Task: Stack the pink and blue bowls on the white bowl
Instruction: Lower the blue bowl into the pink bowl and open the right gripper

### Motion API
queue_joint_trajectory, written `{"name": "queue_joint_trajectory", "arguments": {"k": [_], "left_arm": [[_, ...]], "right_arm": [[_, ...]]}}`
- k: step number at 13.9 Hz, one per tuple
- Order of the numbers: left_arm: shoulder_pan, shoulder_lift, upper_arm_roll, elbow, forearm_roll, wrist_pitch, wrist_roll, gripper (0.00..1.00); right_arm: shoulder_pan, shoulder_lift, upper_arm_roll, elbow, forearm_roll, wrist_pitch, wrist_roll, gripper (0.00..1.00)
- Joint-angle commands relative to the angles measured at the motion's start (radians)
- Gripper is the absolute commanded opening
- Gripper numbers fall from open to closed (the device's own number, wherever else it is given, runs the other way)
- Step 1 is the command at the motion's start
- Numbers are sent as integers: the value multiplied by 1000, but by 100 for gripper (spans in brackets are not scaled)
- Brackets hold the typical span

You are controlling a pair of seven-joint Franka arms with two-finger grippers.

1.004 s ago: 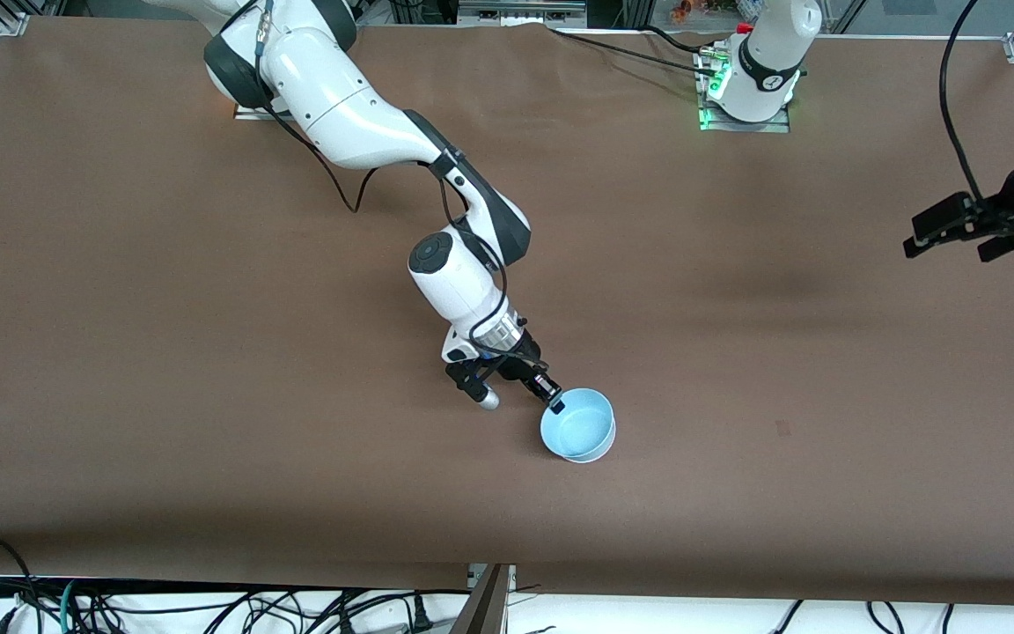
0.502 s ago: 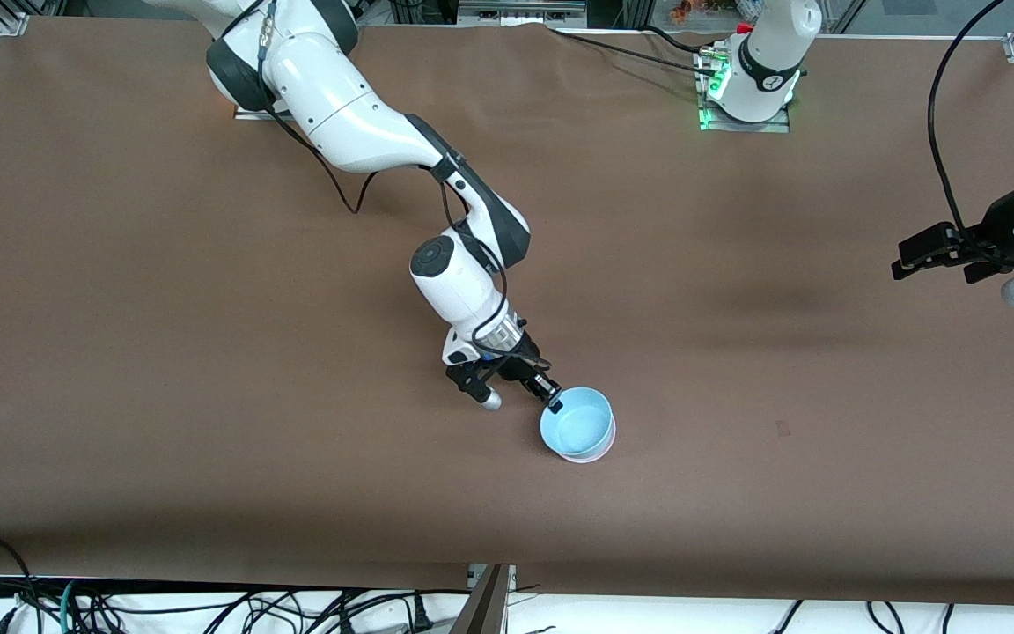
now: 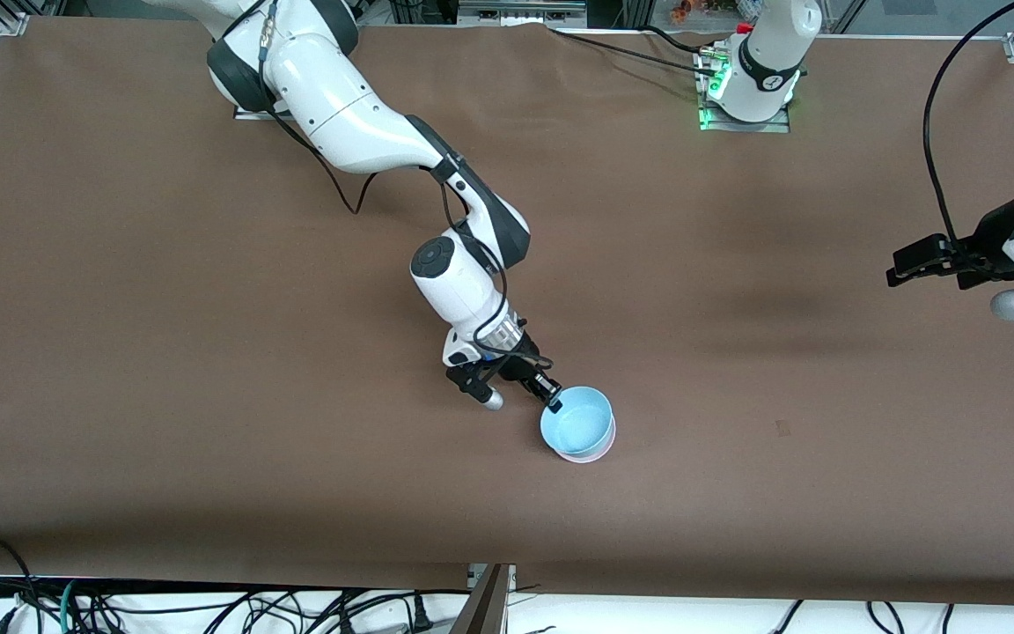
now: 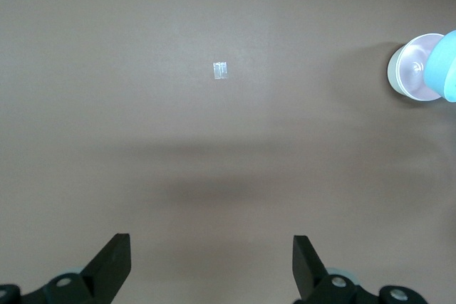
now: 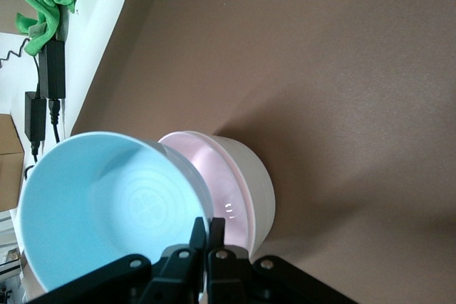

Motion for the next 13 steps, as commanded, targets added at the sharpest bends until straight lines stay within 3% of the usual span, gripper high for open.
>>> {"name": "queue_joint_trajectory", "arguments": {"k": [1,8,13], "left_arm": [[1,12,-3,28,21,-8,18,100],[1,12,-1,28,21,-8,18,100],[1,12,-1,28,20,-8,18,100]], "right_arm": [[9,24,-9,29,-5,8,-21,0],[7,23,-11,28,-19,-4,-24,0],[6,20,-14,28,-21,-30,-32,6]]}}
